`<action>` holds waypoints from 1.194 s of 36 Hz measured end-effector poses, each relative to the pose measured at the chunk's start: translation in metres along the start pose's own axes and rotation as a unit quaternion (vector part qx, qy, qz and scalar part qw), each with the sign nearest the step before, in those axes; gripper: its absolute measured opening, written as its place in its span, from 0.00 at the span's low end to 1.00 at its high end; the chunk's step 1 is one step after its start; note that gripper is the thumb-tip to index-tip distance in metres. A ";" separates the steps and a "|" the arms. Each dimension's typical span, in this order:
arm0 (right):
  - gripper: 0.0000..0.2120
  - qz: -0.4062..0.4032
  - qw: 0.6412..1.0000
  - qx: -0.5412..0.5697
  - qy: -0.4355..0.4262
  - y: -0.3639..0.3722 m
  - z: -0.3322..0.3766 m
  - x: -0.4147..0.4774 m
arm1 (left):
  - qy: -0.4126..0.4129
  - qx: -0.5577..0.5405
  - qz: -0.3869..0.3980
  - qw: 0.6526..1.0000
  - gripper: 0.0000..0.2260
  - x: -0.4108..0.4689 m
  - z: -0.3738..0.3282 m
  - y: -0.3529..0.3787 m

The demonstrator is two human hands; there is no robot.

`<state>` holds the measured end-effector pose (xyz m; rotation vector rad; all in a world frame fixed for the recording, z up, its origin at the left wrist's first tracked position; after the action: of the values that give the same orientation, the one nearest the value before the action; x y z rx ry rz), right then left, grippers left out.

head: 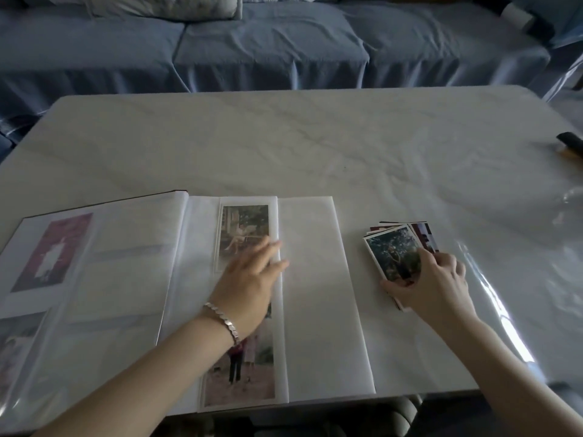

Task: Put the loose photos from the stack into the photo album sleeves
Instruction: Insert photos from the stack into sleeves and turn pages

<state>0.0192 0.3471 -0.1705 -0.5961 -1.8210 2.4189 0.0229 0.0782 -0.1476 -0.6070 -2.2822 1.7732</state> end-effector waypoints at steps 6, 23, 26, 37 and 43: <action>0.45 -0.031 0.998 0.061 -0.010 -0.004 -0.003 -0.002 | -0.060 0.066 0.117 0.989 0.28 0.006 0.004 0.041; 0.05 -0.183 0.926 0.326 0.046 -0.030 -0.055 0.021 | -0.163 0.021 0.068 0.984 0.27 -0.017 0.037 0.017; 0.03 -0.189 0.925 0.324 0.053 -0.031 -0.060 0.018 | -0.189 0.034 0.066 0.979 0.22 -0.011 0.035 0.019; 0.05 -0.087 0.897 0.432 -0.022 -0.046 -0.027 0.016 | 0.128 0.083 -0.090 0.984 0.23 -0.013 -0.017 -0.015; 0.12 0.026 0.887 0.450 -0.098 -0.025 0.057 0.006 | -0.051 -0.255 -0.050 0.964 0.07 -0.020 0.032 -0.008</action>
<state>-0.0100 0.3041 -0.1359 -0.2994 -0.5195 3.0146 0.0266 0.0396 -0.1465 -0.4698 -2.8039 1.1909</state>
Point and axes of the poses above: each hand's wrist, its own x-axis towards the middle knuckle, its own y-axis out of the palm, z = x × y, the point moved 9 cm from there along x, towards the middle knuckle, and after that the axes turned 5 degrees about z, right-handed, at the moved point
